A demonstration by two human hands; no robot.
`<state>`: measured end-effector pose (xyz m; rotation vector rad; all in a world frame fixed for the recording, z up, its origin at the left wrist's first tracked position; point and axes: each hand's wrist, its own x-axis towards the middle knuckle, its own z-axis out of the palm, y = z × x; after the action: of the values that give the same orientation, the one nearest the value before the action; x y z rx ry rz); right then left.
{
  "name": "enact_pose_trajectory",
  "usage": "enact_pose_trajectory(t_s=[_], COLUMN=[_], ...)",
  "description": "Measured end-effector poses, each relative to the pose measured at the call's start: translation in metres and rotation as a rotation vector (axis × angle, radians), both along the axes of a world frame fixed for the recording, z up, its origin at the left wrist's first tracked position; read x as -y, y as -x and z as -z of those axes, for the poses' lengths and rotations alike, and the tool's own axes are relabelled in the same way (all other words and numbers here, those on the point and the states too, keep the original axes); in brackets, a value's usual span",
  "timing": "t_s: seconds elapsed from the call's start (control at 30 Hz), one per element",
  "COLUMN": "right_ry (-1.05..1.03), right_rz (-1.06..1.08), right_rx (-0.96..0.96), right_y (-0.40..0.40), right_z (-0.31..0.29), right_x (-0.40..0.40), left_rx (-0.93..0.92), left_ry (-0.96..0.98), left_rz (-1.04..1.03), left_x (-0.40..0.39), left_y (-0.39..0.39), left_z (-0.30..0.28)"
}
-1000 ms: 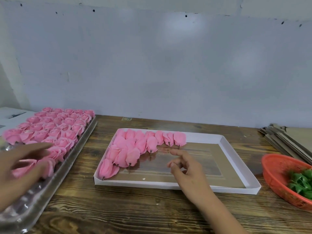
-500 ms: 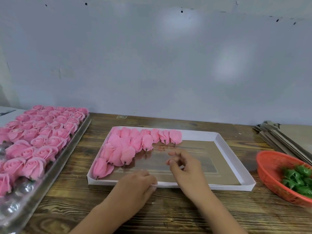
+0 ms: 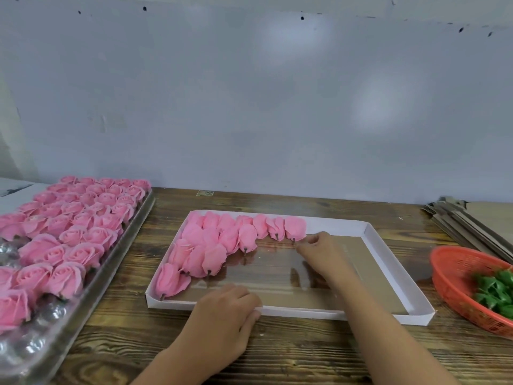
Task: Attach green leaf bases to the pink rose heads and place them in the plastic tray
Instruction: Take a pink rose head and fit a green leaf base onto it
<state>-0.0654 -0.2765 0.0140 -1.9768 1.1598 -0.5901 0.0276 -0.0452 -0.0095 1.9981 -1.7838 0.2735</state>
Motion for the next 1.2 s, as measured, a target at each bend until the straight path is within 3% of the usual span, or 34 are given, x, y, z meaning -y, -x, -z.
enact_pose_trajectory(t_s=[0.1, 0.37, 0.7, 1.2], right_ry=[-0.023, 0.088, 0.048, 0.172], right_rz=[0.045, 0.146, 0.117, 0.086], right_rx=[0.031, -0.107, 0.002, -0.123], right_y=[-0.022, -0.053, -0.055, -0.051], right_z=[0.003, 0.014, 0.02, 0.018], right_x=[0.01, 0.018, 0.032, 0.033], left_rx=[-0.006, 0.013, 0.009, 0.01], left_ry=[0.001, 0.015, 0.014, 0.027], left_rz=[0.0, 0.008, 0.007, 0.004], left_x=[0.0, 0.0, 0.001, 0.002], left_y=[0.002, 0.002, 0.0, 0.0], left_z=[0.0, -0.001, 0.003, 0.006])
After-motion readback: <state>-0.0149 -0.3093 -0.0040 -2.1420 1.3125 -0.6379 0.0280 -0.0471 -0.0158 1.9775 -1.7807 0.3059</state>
